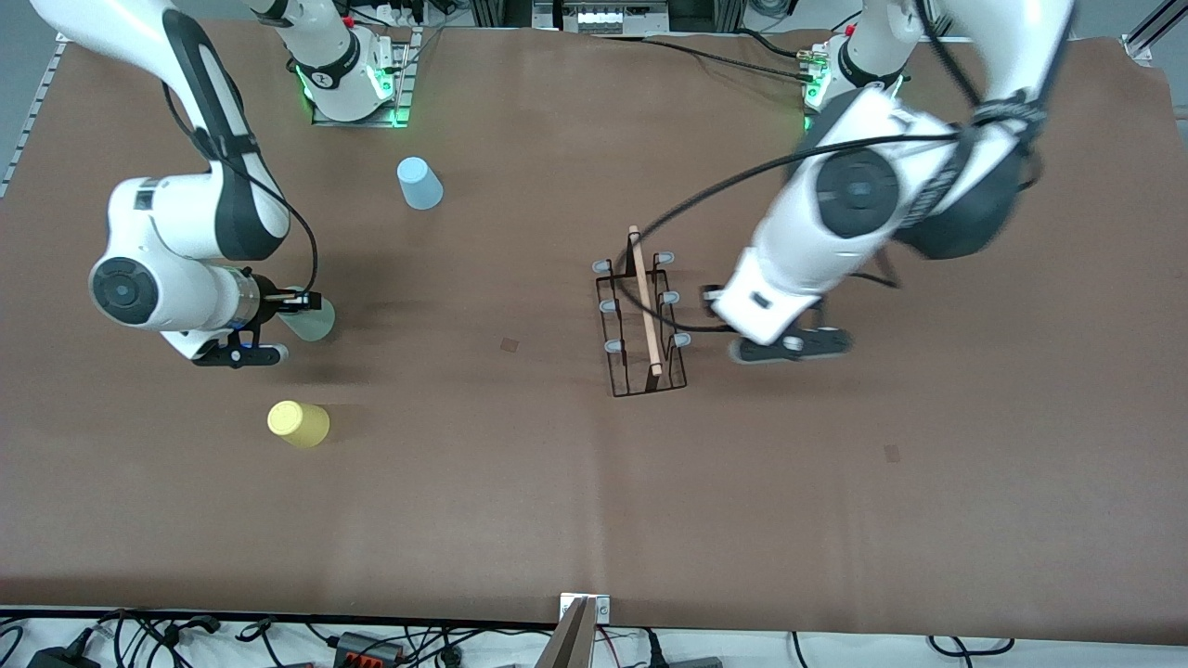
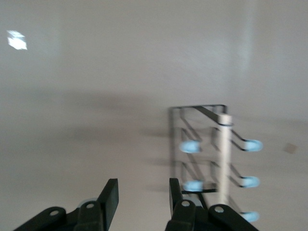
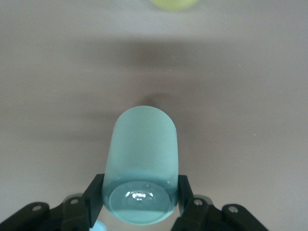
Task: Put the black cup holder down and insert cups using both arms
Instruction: 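Withdraw the left gripper while the right gripper lifts the teal cup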
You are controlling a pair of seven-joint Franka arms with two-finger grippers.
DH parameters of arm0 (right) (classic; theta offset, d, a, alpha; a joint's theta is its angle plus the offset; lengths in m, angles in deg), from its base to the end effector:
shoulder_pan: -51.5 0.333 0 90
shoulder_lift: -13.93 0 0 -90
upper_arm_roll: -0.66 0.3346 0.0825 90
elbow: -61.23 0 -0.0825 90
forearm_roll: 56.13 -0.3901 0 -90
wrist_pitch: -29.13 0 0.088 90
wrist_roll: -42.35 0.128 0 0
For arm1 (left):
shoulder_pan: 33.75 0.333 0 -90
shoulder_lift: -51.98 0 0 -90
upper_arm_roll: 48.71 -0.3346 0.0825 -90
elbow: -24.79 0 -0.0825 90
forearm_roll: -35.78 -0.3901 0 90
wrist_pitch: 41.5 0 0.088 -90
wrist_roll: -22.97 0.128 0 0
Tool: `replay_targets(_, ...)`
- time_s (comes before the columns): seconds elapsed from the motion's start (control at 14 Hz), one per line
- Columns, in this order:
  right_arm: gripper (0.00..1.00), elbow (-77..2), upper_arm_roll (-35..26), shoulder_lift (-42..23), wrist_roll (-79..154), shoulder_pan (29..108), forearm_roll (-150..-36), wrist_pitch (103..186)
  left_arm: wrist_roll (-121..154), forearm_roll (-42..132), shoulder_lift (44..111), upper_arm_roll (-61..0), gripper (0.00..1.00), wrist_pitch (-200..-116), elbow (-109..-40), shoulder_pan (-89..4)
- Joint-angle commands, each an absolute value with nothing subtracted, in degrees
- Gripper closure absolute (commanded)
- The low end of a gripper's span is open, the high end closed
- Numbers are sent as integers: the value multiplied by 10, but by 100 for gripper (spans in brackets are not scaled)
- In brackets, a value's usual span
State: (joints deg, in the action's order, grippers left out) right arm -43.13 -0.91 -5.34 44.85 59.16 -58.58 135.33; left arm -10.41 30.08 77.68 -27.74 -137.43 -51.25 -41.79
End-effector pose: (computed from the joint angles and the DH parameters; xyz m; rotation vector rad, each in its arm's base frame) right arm 0.6005 0.0692 0.3259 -3.0975 -0.0691 0.4767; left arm 0.6294 -0.2829 0.4789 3.1228 0.1405 -0.1448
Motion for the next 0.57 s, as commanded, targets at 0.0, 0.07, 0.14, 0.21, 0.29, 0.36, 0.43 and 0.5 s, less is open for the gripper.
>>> replay_targets(0.0, 77, -345, -7, -60, 458, 648, -646, 1306, 16, 325, 735, -344, 35, -1330, -515, -412)
replay_targets(0.07, 77, -330, -7, -63, 465, 670, -662, 1306, 59, 336, 724, -377, 21, -1326, -516, -411)
replay_targets(0.14, 77, -325, -7, -65, 493, 691, -671, 1305, 98, 345, 716, -405, 0, -1318, -516, -410)
replay_targets(0.21, 77, -323, -7, -66, 518, 715, -670, 1306, 126, 352, 704, -425, 0, -1305, -516, -404)
replay_targets(0.29, 77, -310, -8, -66, 544, 751, -669, 1306, 158, 354, 690, -443, 0, -1295, -518, -403)
replay_targets(0.36, 77, -297, -8, -66, 569, 779, -669, 1305, 184, 354, 677, -462, 0, -1290, -522, -403)
replay_targets(0.43, 77, -291, -8, -67, 598, 798, -670, 1305, 184, 356, 672, -474, 0, -1300, -526, -403)
replay_targets(0.5, 77, -290, -8, -69, 620, 814, -670, 1307, 183, 357, 672, -478, 0, -1304, -525, -402)
